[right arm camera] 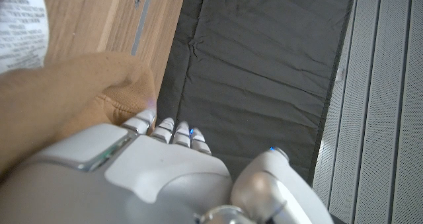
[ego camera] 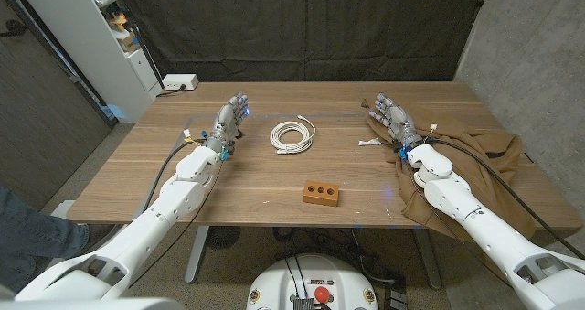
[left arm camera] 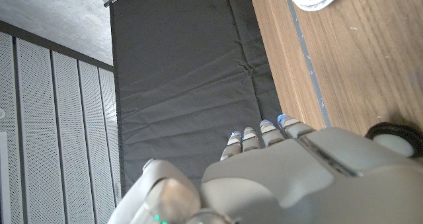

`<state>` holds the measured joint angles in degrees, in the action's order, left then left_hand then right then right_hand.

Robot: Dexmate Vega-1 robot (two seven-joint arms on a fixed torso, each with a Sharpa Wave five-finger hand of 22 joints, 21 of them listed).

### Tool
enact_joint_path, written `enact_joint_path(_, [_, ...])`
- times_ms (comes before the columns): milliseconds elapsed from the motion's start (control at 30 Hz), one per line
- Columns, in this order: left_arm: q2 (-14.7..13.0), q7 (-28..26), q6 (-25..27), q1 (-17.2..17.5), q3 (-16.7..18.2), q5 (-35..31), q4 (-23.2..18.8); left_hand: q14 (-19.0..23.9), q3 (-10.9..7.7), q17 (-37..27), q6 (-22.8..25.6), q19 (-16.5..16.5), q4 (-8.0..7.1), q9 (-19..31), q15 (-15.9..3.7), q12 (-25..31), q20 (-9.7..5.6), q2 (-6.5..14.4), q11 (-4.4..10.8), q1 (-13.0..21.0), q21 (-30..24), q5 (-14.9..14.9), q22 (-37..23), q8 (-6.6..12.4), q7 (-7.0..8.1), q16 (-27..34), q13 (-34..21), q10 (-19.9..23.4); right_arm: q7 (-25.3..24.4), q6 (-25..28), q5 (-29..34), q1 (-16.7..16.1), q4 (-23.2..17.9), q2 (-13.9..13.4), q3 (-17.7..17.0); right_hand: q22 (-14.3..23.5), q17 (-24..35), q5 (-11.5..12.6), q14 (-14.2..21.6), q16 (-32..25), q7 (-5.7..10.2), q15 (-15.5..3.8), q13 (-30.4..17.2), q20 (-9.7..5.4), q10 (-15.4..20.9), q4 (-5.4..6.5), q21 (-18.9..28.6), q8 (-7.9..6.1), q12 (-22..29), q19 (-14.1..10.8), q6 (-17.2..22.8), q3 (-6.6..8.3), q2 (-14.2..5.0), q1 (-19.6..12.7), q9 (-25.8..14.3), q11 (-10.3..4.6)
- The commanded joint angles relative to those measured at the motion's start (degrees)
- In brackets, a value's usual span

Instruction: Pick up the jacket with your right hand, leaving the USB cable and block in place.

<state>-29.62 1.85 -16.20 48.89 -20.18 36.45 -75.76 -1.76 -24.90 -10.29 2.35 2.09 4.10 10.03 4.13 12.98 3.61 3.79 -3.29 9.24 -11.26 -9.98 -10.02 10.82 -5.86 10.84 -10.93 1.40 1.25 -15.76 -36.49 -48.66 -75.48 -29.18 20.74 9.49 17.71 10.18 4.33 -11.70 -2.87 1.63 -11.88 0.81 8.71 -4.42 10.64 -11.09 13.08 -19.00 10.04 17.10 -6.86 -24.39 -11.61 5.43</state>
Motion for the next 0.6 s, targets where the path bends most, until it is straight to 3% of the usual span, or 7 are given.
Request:
enact_joint_path(33, [0.4, 0.5, 1.7, 1.5, 2.4, -1.9, -1.9, 0.1, -0.31, -0.1, 0.1, -0.2, 0.02, 0.2, 0.34, 0.2, 0.45, 0.0, -0.35, 0.6, -0.2, -0.4, -0.2, 0.34, -0.55, 0.2, -0.2, 0.1, 0.3, 1.2, 1.5, -0.8, -1.1, 1.1, -1.5, 0.3, 0.0, 0.3, 0.4, -0.3, 0.04, -0.18, -0.1, -0.15, 0.4, -0.04, 0.4, -0.37, 0.1, -0.4, 0.4, 0.45, -0.06, -0.6, -0.1, 0.06])
enact_joint_path(600, [2.0, 2.8, 1.5, 1.3, 3.7, -3.1, -1.8, -0.2, -0.3, -0.1, -0.1, 0.3, 0.16, 0.2, 0.54, -0.2, 0.74, 0.2, -0.3, 0.7, 0.0, -0.4, -0.2, 0.07, -0.49, 0.0, -0.2, -0.1, -0.1, 0.3, 2.8, -2.8, -4.7, 0.6, -3.6, 0.3, -0.3, 0.2, 0.3, -0.2, 0.06, -0.04, -0.1, -0.08, 0.4, -0.3, 0.4, -0.33, -0.1, -0.4, 0.4, 0.47, -0.27, -0.8, 0.0, 0.12])
